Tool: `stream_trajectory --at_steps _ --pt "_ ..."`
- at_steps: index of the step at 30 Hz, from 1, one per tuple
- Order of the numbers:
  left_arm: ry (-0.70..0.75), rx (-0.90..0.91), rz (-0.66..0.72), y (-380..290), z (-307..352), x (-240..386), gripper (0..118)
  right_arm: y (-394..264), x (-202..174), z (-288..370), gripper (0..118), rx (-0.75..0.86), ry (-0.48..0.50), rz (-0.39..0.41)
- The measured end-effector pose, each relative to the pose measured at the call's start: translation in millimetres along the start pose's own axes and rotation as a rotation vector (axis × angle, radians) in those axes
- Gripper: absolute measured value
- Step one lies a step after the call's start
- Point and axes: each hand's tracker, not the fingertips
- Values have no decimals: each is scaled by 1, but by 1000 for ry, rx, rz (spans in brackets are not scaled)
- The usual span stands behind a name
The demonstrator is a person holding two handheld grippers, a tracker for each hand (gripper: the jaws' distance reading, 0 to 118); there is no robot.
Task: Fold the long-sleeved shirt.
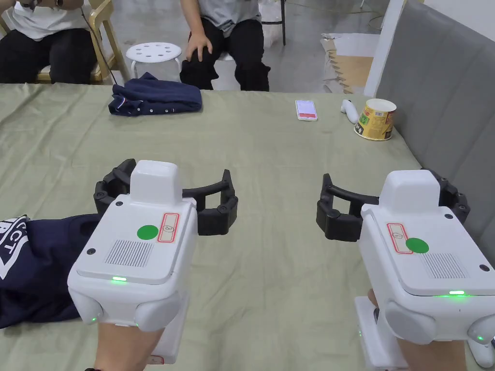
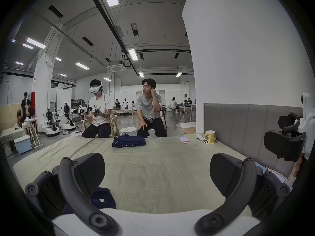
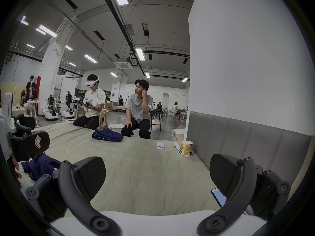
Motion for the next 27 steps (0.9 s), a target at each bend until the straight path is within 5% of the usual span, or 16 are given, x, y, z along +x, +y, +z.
stream_trajectory --at_steps 27 --pt "-10 -10 -13 -1 0 2 111 0 0 0 118 2 -11 16"
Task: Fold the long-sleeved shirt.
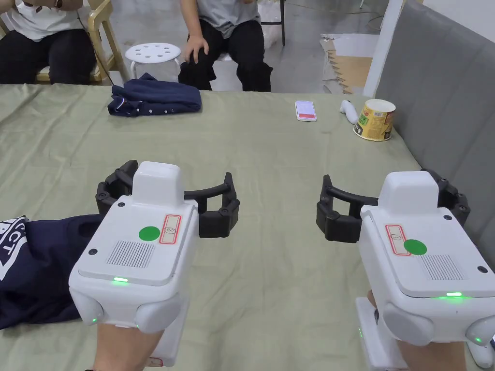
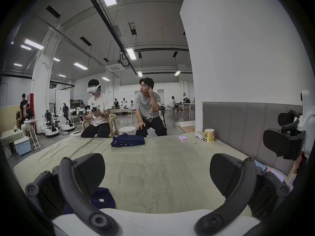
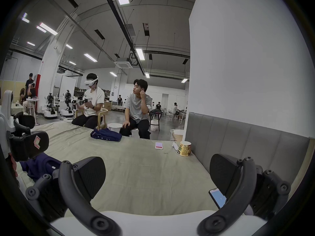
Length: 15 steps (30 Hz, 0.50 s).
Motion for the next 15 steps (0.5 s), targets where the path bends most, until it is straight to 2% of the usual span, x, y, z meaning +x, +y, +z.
stream_trajectory --at_steps 4,6,7,8,9,10,12,14,15 --pt "2 1 3 0 0 0 111 0 1 1 118 -1 14 -12" --pt "4 0 4 -1 1 0 105 0 1 1 114 -7 19 -21" --pt "5 -1 7 0 2 -1 86 1 2 2 91 -15 36 -33" --pt "8 -8 19 1 3 -1 62 1 3 2 57 -15 48 -45" --pt "2 -12 29 2 3 -3 31 1 3 2 13 -12 47 -49" --pt "-4 -9 36 2 3 -5 9 1 2 1 2 -14 40 -51" --pt "28 -13 27 1 1 -4 10 0 -1 -2 2 -22 -30 -30" --pt "30 -9 20 1 2 -5 11 0 4 -4 2 -39 45 -59" --pt "19 -12 24 2 2 -7 11 0 5 -4 2 -34 35 -55"
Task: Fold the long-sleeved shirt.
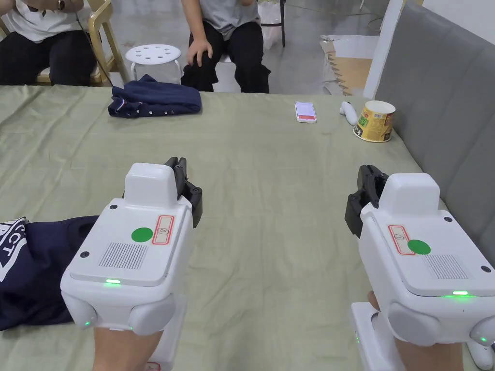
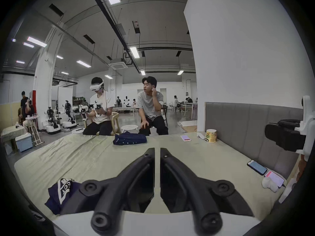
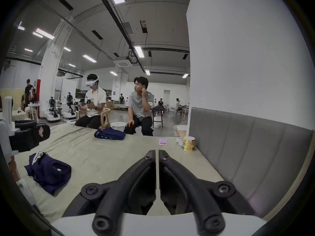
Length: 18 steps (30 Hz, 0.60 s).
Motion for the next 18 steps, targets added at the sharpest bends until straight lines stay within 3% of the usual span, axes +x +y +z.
stream_trajectory --at_steps 10,18 --pt "-14 -22 8 3 1 -8 4 2 -9 3 2 -3 3 7" --pt "182 -16 -20 10 21 -62 4 16 -61 -4 2 -6 92 -8"
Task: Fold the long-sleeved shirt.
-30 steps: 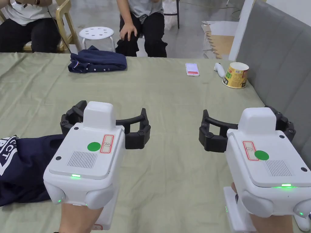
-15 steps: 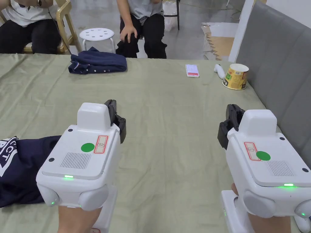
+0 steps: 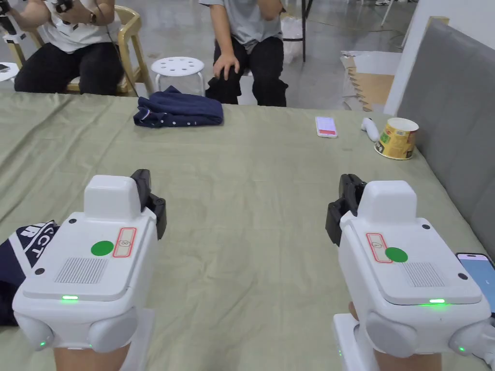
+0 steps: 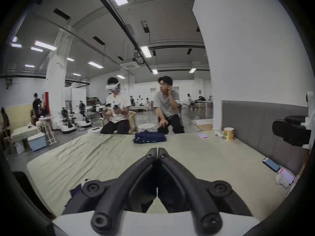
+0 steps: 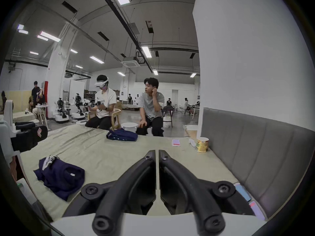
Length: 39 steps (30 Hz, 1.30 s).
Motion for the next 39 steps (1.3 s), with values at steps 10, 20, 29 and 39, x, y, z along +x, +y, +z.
stream_trajectory --at_steps 10,20,29,39 --pt "252 -29 24 -3 46 -100 3 3 -136 -11 2 10 405 -17" --pt "209 -240 102 -23 33 -137 91 4 -178 -4 2 7 505 18" --pt "199 -597 163 -112 -93 -157 109 -6 -179 -19 2 -63 501 43" --pt "193 -831 73 -155 -160 -174 31 -13 -170 -27 2 -92 487 56"
